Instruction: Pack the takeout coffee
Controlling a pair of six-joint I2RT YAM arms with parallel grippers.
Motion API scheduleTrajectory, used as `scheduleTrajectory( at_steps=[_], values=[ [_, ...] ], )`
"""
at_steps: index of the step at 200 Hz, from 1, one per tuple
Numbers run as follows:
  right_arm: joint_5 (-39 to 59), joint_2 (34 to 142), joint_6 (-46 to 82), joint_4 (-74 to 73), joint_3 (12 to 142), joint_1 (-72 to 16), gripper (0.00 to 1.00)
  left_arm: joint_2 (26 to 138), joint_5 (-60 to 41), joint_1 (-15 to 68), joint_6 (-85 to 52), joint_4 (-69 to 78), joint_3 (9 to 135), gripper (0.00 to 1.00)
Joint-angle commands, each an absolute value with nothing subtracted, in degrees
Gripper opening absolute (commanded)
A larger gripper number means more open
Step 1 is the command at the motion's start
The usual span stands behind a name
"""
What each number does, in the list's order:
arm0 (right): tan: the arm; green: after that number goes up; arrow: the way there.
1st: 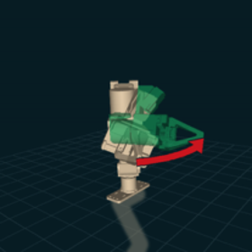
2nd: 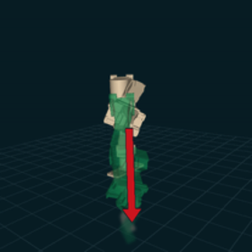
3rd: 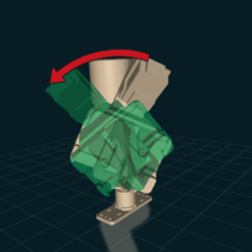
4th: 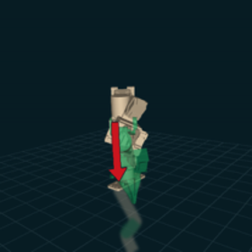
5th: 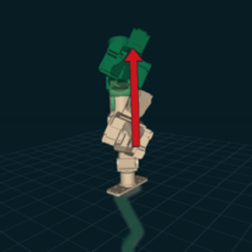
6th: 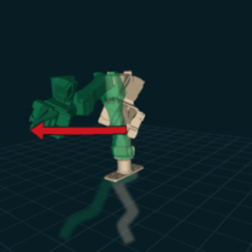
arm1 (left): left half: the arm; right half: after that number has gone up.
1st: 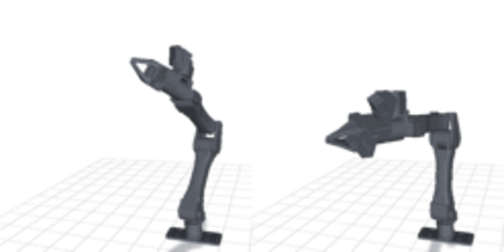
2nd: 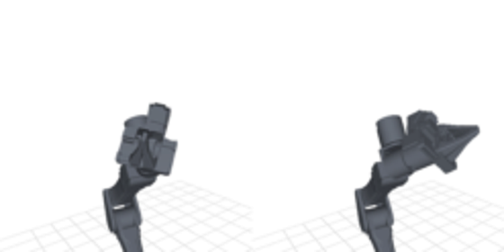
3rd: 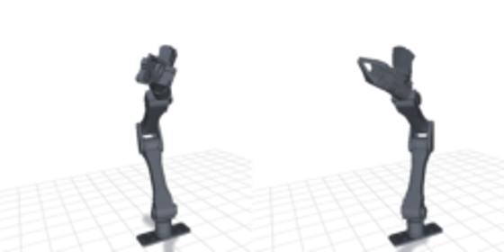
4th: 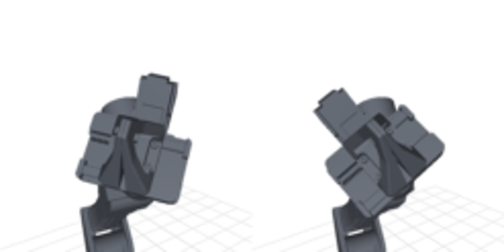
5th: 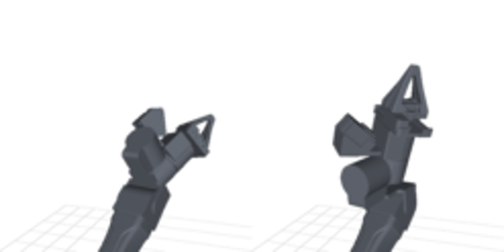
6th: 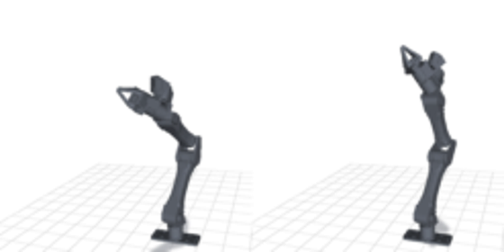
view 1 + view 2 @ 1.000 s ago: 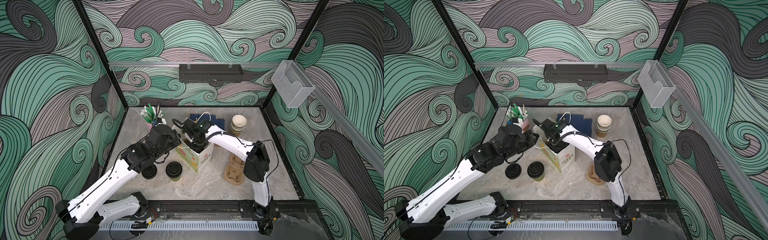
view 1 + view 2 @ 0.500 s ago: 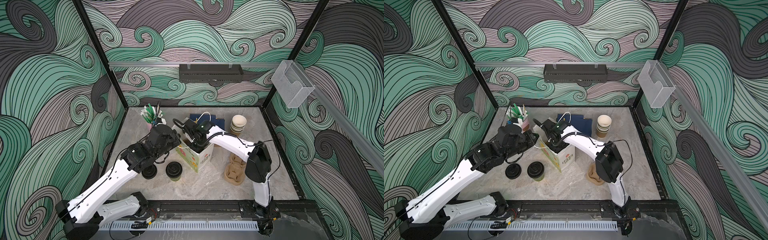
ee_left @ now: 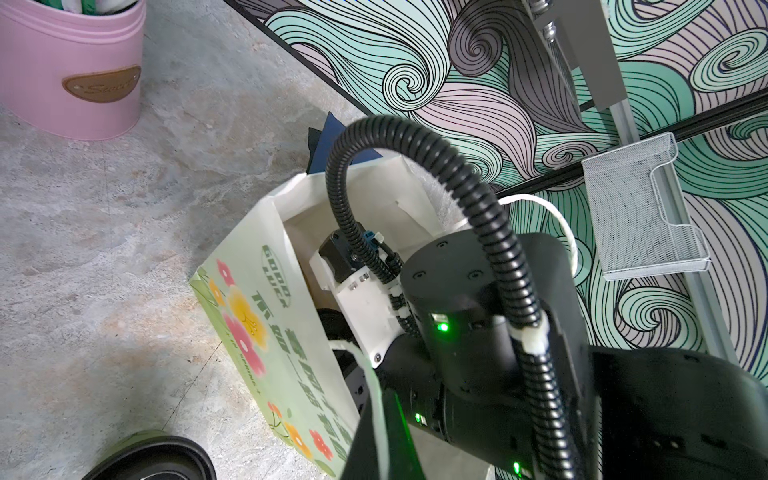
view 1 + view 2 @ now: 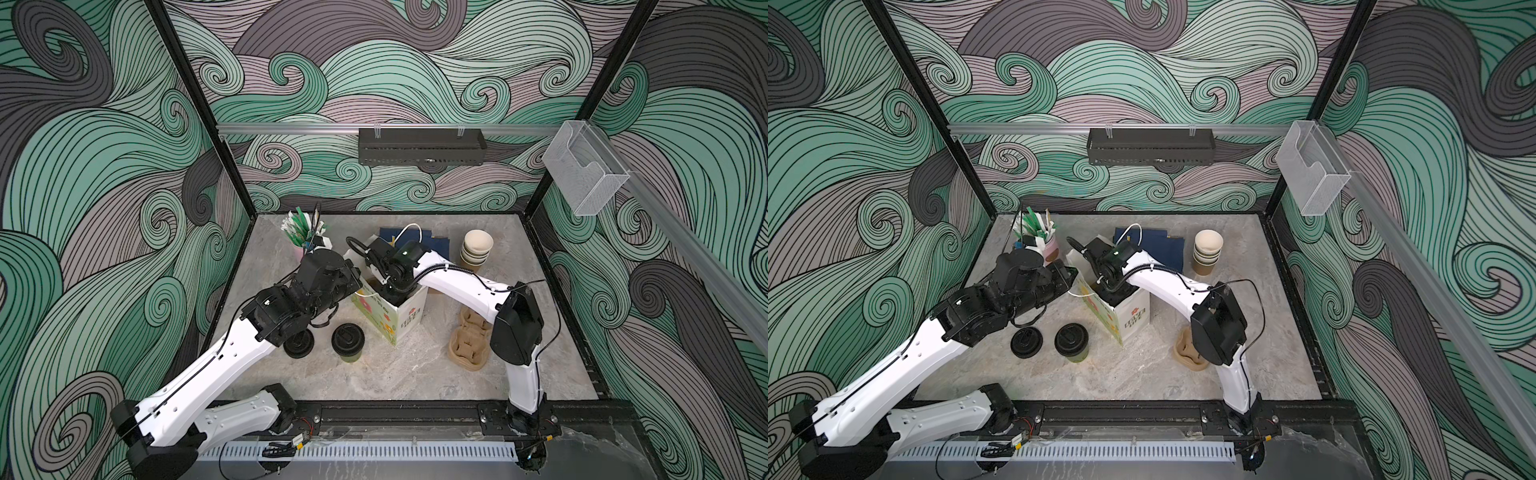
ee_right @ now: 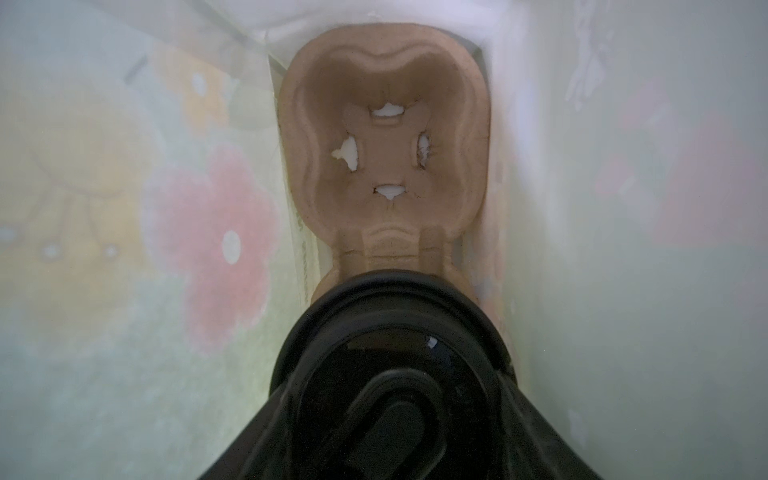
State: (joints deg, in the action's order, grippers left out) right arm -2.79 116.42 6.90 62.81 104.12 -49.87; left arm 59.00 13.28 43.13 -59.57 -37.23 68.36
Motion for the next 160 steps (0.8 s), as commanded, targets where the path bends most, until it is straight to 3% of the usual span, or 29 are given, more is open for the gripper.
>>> scheduleTrajectory(
  at_steps=[1,160],
  values=[
    [-3.2,126.7,7.6,70.1,96.1,-49.0,0.65,58.1,14.2,42.8,-59.4,-36.4,68.5,0.0],
    [-0.8,126.4,8.3,70.2,96.4,-49.4,0.65,57.5,13.8,42.8,-60.6,-34.3,67.0,0.0]
  ],
)
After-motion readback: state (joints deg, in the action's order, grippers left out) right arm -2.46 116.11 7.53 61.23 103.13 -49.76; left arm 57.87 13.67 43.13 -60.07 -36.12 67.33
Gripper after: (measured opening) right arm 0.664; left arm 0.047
